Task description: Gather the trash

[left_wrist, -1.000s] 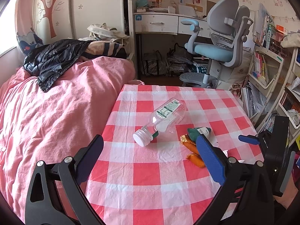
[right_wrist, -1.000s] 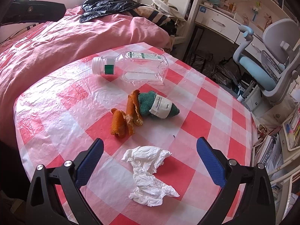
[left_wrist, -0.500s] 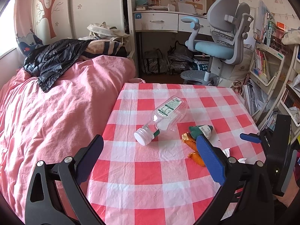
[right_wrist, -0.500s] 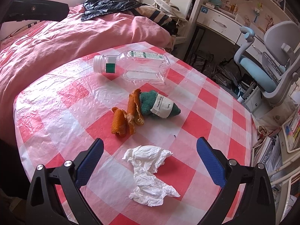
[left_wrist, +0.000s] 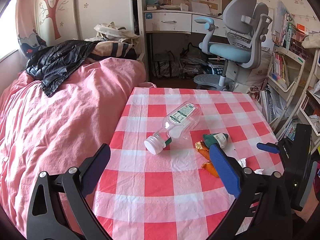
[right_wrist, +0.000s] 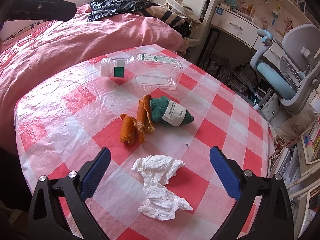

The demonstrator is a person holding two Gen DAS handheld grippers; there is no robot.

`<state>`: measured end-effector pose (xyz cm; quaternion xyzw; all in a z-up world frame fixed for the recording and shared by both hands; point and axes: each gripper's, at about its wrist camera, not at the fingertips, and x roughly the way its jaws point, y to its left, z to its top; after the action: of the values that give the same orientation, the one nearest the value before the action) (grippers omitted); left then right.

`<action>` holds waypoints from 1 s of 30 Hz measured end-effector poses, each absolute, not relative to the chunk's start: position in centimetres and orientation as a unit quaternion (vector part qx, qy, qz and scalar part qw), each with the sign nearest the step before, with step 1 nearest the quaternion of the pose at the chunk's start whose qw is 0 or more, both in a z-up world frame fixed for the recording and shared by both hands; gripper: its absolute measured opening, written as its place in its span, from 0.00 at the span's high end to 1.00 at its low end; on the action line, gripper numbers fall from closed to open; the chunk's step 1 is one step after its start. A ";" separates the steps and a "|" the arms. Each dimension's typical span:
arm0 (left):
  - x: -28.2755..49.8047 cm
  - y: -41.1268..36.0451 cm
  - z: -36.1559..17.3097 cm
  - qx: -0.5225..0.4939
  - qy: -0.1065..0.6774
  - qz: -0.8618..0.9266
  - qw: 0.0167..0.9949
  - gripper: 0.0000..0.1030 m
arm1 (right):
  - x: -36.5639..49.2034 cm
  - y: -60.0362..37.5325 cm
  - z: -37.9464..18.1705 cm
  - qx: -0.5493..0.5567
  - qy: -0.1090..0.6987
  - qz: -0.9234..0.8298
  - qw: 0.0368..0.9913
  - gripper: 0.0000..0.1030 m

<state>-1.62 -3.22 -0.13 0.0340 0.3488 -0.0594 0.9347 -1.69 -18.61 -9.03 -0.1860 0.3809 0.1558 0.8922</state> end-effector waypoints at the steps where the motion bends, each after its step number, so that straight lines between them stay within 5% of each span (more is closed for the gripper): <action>1: -1.6 -3.2 -0.1 0.034 0.349 -0.060 0.935 0.07 | -1.7 -18.6 -9.0 -0.186 0.381 0.156 0.892 0.08; 30: -1.4 -3.1 0.0 0.034 0.350 -0.059 0.934 0.07 | -2.0 -18.2 -9.3 -0.203 0.383 0.161 0.887 0.08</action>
<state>-1.43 -3.08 0.00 0.0338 0.3500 -0.0591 0.9343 -2.04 -18.15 -9.29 -0.2029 0.3828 0.1613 0.8867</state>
